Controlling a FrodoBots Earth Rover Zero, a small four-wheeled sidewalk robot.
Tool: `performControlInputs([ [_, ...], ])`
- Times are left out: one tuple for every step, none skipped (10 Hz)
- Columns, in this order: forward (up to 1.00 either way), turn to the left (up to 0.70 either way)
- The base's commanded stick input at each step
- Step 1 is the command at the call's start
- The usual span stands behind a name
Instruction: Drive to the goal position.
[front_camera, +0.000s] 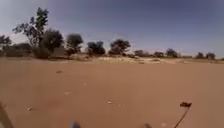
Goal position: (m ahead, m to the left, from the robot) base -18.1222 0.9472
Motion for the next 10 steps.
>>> performControlInputs([
  [0.7,-0.14],
  [0.7,0.0],
  [0.7,0.0],
  [0.7,0.0],
  [0.7,0.0],
  [0.7,0.0],
  [0.7,0.0],
  [0.7,0.0],
  [0.7,0.0],
  [0.7,0.0],
])
